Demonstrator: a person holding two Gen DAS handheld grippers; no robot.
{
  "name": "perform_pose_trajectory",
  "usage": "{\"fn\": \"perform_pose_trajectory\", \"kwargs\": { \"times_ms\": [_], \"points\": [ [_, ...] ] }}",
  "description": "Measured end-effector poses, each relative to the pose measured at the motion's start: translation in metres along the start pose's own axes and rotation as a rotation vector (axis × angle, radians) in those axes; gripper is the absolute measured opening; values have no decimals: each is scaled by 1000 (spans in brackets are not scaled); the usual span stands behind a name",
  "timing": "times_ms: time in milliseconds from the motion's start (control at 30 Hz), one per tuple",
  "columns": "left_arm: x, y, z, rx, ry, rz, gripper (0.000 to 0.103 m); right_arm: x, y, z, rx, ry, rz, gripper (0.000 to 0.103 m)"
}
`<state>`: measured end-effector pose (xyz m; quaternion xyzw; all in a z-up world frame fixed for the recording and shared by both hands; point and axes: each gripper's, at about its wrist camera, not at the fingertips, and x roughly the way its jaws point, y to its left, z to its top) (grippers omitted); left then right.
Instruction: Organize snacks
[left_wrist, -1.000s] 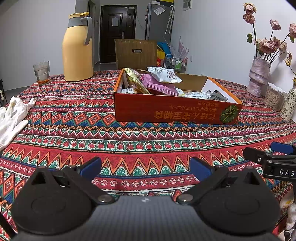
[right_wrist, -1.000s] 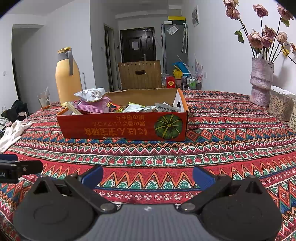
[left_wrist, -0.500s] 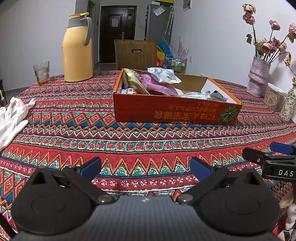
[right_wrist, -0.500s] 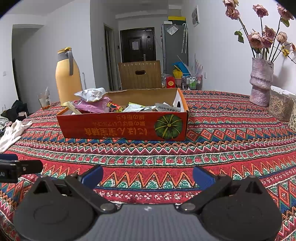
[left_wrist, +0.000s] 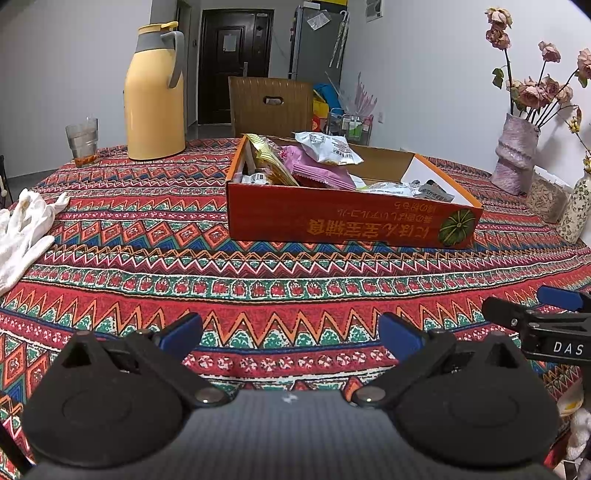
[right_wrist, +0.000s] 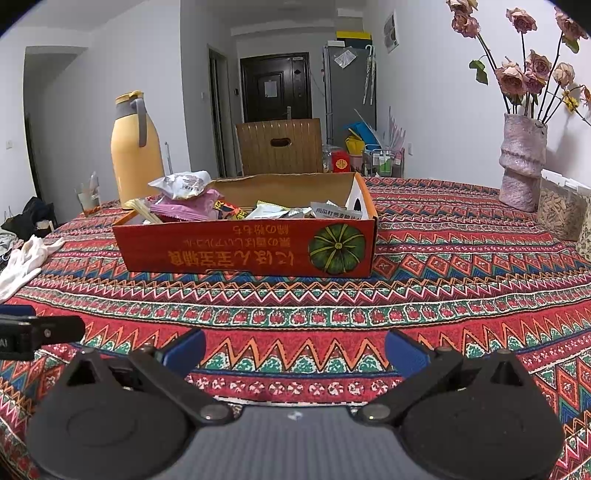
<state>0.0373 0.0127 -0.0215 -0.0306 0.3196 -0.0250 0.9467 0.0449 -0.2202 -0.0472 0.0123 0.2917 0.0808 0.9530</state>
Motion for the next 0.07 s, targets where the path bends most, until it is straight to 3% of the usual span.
{"fn": "perform_pose_trajectory", "kwargs": {
  "times_ms": [67],
  "points": [
    [0,-1,0,4,-1,-2,103,0,0,0,0,0,0,103]
  ]
}}
